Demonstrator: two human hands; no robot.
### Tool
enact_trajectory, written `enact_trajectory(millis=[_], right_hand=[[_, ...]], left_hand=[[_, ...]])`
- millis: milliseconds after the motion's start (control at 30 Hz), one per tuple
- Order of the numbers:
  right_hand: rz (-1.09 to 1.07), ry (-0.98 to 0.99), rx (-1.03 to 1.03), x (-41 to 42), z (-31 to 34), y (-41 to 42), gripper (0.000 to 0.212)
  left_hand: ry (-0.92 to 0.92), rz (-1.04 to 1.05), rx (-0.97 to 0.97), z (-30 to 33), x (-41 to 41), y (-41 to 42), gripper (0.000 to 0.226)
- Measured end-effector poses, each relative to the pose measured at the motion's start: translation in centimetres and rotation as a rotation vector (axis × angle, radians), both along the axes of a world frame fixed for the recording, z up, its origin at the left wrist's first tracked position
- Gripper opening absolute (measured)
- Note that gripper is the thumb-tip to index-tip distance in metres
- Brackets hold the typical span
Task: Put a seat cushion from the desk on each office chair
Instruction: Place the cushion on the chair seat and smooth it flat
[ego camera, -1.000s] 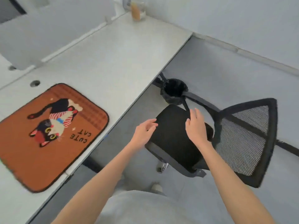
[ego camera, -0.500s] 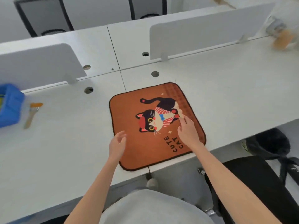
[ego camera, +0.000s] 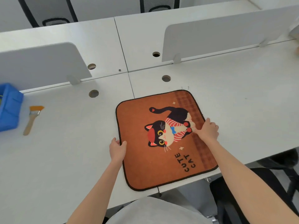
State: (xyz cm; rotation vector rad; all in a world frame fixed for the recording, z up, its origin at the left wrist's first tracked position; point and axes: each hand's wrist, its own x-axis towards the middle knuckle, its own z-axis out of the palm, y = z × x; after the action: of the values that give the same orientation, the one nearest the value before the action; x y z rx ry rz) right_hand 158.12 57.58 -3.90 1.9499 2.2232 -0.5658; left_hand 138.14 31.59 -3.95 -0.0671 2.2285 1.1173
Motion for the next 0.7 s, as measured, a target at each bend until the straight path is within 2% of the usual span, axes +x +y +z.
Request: enact_trajectory(millis=[133, 200, 333, 467, 700], right_hand=[[-0.077, 0.17, 0.012, 0.6, 0.1, 0.9, 0.039], [-0.083, 0.23, 0.021, 1.3, 0.5, 0.7, 0.03], [-0.139, 0.256, 0.059, 4.8, 1.8, 0.7, 0.024], [-0.267, 0.305, 0.125, 11.6, 3.7, 1.0, 0.024], [-0.635, 0.284, 0.276, 29.7, 6.1, -3.5, 0.025]], left_hand=[[0.148, -0.064, -0.002, 0.4, 0.0, 1.1, 0.026], [0.198, -0.088, 0.042, 1.2, 0.5, 2.3, 0.021], [0.226, -0.232, 0.131, 2.6, 2.0, 6.0, 0.021], [0.181, -0.429, 0.233, 3.8, 5.6, 11.1, 0.02], [0.097, -0.883, 0.339, 6.5, 20.3, 18.4, 0.022]])
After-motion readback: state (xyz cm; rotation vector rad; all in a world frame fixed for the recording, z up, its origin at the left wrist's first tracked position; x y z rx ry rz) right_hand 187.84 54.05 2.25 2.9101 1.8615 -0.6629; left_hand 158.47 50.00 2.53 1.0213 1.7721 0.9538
